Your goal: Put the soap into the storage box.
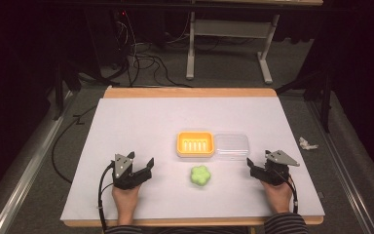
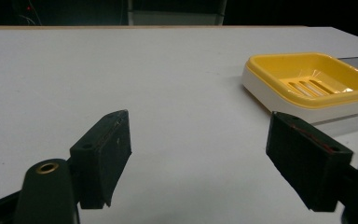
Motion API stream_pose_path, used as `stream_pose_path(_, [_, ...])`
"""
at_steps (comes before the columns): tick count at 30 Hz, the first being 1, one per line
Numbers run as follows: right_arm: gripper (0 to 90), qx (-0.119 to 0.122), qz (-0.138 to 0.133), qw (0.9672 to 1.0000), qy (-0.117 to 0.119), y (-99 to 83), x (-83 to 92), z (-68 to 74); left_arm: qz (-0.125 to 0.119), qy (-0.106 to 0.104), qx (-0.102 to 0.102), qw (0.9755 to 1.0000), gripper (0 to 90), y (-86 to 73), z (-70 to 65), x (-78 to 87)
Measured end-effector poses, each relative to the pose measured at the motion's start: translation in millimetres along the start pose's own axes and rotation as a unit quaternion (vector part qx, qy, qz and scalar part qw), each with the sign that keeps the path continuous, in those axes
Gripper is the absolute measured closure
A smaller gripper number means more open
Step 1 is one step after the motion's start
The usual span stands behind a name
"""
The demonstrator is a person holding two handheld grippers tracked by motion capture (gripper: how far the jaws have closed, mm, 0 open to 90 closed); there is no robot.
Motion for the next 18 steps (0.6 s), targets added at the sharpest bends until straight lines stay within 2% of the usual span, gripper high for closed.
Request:
stream_pose_path(4, [23.2,0.004,-0.002,1.0,-0.001,0.4,-0.3,0.5,0.007,0.009,0.009,0.9999,22.8,-0.2,2.1,-2.9])
stream_pose_path(6, [23.1,0.004,-0.001,1.0,0.002,0.5,-0.2,0.3,0.009,0.009,0.006,0.9999,22.8,-1.3,2.0,-3.3])
stream_pose_path(10, [23.0,-0.008,-0.003,1.0,0.001,0.5,0.1,-1.2,0.01,0.005,0.004,0.9999,22.9,-1.8,1.2,-2.9])
stream_pose_path(11, [22.8,-0.024,-0.002,0.9997,0.011,0.5,-0.1,-3.4,0.01,0.005,0.006,0.9999,22.9,-1.5,1.2,-2.8])
stream_pose_path(13, [22.8,-0.027,-0.001,0.9995,0.015,0.3,-0.2,-4.7,0.01,0.005,0.007,0.9999,22.9,-1.2,1.3,-2.7])
stream_pose_path(14, [22.8,-0.043,-0.004,0.9988,0.021,0.5,0.3,-6.5,0.01,0.003,0.01,0.9999,22.9,-0.7,1.5,-2.5])
stream_pose_path(15, [22.8,-0.048,-0.006,0.9986,0.023,0.9,0.8,-6.8,0.01,0.003,0.01,0.9999,22.8,-0.7,1.5,-2.5])
stream_pose_path(17, [22.8,-0.048,-0.007,0.9984,0.028,1.3,1.2,-6.5,0.009,0.002,0.012,0.9999,22.8,-0.1,1.6,-2.4])
stream_pose_path(18, [23.4,-0.04,-0.004,0.9985,0.037,1.9,2.9,-3.9,0.009,0.003,0.013,0.9999,22.8,0.2,2.1,-2.2])
Point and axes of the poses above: each handheld gripper's, and its own axes: x roughly backward along the jaws, y roughly out of its top, z roughly to its left, the point moved 9 cm from there along -x, roughly forward along the jaws, and after that the axes turned 8 degrees about y, right-handed, at the moved point
